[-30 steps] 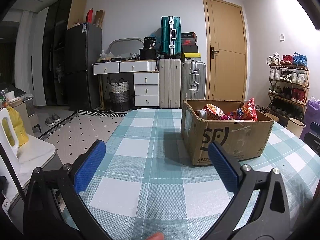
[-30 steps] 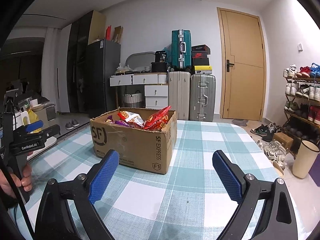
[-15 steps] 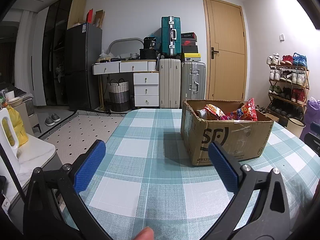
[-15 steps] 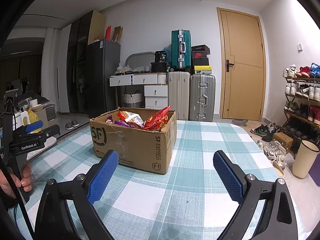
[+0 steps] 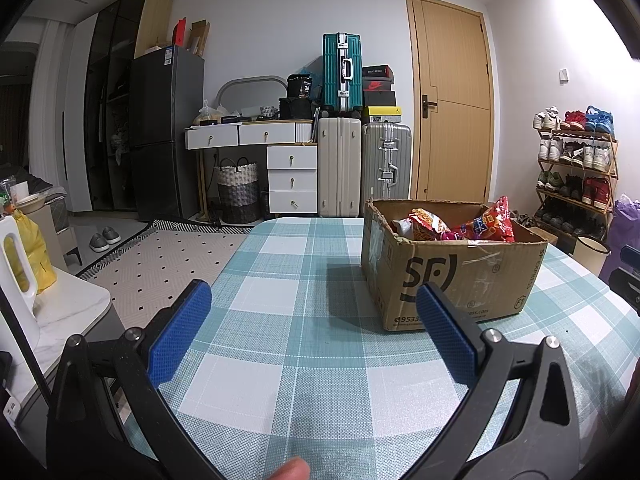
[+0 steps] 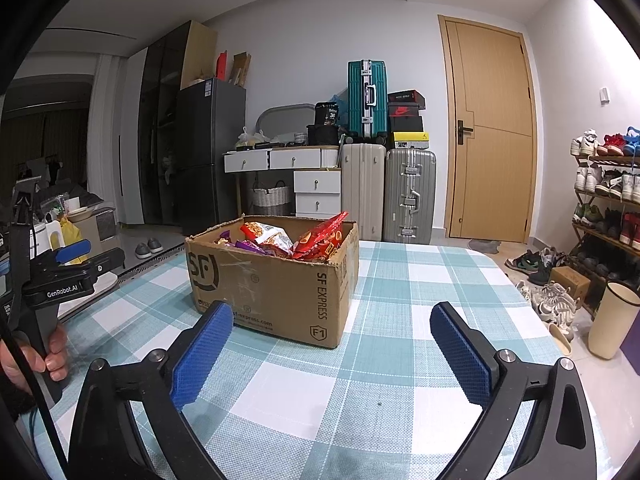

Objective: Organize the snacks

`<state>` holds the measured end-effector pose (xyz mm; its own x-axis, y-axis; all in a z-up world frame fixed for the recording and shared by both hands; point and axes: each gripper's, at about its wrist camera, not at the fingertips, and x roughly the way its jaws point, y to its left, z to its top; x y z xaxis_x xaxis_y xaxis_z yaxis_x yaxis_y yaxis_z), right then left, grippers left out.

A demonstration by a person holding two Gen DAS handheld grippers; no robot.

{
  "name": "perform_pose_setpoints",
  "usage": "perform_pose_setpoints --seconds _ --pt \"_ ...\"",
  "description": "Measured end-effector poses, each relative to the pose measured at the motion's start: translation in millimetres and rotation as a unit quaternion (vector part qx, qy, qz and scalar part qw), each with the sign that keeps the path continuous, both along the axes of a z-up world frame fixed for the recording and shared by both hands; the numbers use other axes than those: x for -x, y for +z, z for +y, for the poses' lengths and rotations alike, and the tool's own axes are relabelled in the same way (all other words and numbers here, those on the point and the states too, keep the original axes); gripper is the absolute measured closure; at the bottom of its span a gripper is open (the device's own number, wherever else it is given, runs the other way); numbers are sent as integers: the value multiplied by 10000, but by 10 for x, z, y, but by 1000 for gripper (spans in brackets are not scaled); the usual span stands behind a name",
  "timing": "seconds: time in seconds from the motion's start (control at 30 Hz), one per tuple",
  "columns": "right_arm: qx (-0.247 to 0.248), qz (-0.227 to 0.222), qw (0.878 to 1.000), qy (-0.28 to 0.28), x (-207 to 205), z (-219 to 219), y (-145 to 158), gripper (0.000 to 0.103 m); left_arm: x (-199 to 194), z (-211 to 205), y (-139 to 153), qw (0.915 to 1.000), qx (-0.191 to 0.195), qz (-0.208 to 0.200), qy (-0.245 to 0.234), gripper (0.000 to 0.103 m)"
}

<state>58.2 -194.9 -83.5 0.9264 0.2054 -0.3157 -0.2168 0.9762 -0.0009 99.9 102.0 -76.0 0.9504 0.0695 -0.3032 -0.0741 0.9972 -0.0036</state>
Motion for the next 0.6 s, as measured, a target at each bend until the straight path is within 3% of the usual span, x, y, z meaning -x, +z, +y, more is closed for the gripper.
perform_pose_setpoints --seconds 0.6 --pt "0 1 10000 0 1 -4 0 1 2 3 -3 10000 2 -1 1 1"
